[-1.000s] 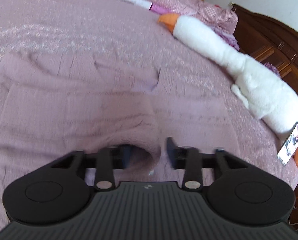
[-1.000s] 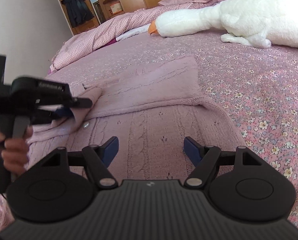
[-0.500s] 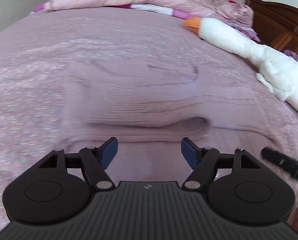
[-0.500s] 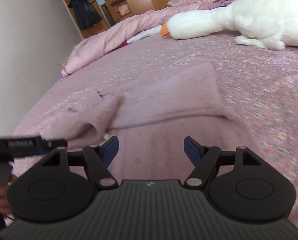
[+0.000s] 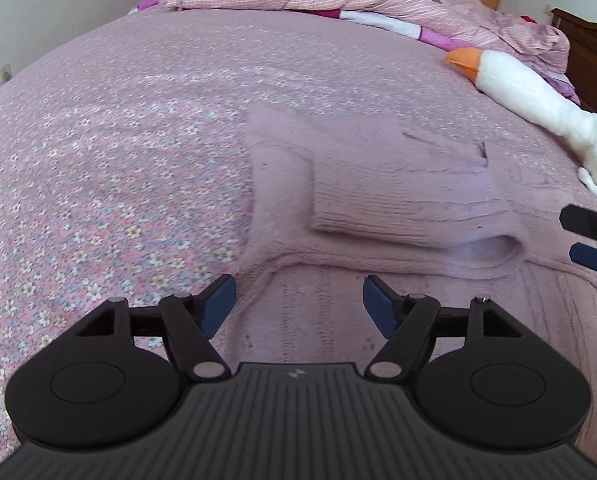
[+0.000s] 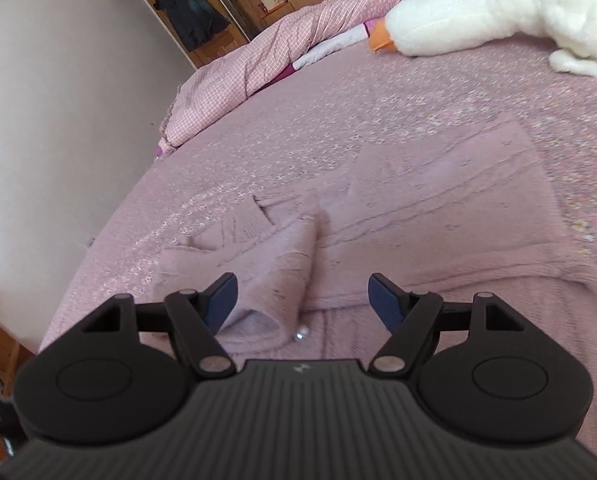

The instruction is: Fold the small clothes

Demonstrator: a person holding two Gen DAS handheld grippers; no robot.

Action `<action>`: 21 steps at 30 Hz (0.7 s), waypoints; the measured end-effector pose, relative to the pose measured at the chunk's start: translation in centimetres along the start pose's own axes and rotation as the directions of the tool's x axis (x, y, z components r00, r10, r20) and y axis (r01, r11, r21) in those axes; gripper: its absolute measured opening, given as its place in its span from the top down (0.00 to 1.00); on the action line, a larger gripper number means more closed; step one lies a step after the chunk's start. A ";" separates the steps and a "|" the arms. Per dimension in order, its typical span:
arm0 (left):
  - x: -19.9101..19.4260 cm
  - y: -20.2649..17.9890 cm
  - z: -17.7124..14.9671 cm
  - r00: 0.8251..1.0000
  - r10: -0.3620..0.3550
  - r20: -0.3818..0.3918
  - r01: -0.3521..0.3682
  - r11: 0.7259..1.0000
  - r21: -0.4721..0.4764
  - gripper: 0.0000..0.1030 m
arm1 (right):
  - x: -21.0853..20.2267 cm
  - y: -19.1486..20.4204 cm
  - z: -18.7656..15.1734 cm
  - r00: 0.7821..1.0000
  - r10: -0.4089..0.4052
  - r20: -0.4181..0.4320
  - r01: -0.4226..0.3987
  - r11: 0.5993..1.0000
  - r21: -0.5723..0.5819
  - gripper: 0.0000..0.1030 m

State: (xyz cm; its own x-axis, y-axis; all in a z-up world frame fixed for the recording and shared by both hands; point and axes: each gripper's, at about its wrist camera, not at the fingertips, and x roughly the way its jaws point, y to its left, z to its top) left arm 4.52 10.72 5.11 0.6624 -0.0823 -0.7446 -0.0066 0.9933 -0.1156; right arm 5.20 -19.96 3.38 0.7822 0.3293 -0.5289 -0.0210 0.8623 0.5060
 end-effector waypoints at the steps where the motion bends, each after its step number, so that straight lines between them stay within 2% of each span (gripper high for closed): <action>1: 0.1 0.0 0.0 1.000 -0.002 0.000 0.002 1.000 -0.004 0.26 | 0.4 0.2 0.1 1.000 0.000 -0.009 0.000 1.000 0.002 0.28; 6: 0.3 0.3 -0.4 1.000 -0.001 0.001 0.001 1.000 0.006 0.26 | 3.1 1.4 0.8 0.999 -0.008 -0.046 0.007 1.000 -0.029 0.27; 11: 0.8 0.2 -0.5 1.000 0.013 -0.001 -0.013 1.000 0.021 0.25 | 6.4 1.4 0.9 0.992 -0.002 -0.126 -0.001 1.000 -0.025 0.29; 12: 1.0 -0.1 -0.5 1.000 0.015 0.000 -0.015 1.000 0.023 0.25 | 6.9 1.5 0.9 0.990 0.014 -0.141 -0.019 0.999 -0.033 0.34; 14: 1.1 -0.3 -0.4 1.000 0.016 0.004 -0.016 1.000 0.025 0.25 | 7.4 1.9 0.9 0.986 0.042 -0.163 -0.053 0.997 -0.062 0.86; 16: 1.1 -0.4 -0.4 1.000 0.018 0.006 -0.018 0.999 0.028 0.25 | 6.9 2.4 1.5 0.990 0.045 -0.133 -0.057 0.994 -0.091 0.88; 18: 1.2 -0.4 -0.4 1.000 0.020 0.006 -0.020 0.999 0.031 0.25 | 5.6 2.9 2.2 0.997 0.051 -0.054 -0.058 0.989 -0.133 0.88; 21: 1.5 -0.5 -0.5 1.000 0.031 -0.001 -0.031 0.999 0.029 0.25 | 4.8 2.7 2.8 1.000 0.010 0.001 -0.009 0.986 -0.164 0.88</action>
State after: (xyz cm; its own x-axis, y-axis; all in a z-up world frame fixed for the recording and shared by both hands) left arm 5.20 10.03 3.71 0.6611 -0.0519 -0.7485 -0.0050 0.9973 -0.0736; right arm 10.65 -17.13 4.11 0.7828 0.3372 -0.5230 -0.1301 0.9106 0.3924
